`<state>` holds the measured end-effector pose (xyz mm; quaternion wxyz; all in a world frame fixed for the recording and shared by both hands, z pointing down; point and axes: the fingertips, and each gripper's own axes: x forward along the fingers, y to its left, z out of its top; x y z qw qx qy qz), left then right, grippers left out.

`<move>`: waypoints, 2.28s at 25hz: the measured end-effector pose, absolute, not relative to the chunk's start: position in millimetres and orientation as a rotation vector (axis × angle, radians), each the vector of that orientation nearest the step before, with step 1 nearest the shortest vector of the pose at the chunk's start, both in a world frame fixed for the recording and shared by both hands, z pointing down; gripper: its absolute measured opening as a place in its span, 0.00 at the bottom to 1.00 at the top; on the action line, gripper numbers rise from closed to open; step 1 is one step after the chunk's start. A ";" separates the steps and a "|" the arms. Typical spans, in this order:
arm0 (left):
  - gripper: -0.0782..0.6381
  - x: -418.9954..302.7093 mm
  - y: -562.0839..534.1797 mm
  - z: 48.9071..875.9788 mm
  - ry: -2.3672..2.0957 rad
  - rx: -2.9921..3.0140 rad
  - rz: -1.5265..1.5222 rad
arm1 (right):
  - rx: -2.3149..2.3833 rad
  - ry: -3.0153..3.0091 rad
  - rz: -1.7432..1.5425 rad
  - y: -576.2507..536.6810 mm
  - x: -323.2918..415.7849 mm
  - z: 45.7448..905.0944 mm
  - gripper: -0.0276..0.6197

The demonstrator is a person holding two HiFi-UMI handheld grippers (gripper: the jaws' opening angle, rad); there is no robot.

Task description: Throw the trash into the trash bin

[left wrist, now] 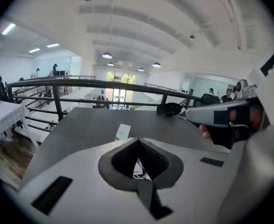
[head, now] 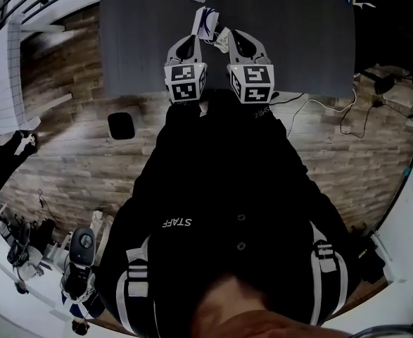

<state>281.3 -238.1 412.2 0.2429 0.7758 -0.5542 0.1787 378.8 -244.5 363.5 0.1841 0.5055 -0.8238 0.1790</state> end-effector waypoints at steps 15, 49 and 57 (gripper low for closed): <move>0.11 282.9 -230.2 497.9 -1.397 2.037 0.723 | 1.292 -2.245 0.656 -246.8 375.8 423.6 0.07; 0.12 285.7 -257.4 532.6 -1.416 2.052 0.888 | 1.286 -2.166 0.690 -251.7 403.6 441.5 0.07; 0.12 258.6 -256.7 487.5 -1.556 2.046 0.761 | 1.235 -2.228 0.641 -243.6 381.4 427.9 0.06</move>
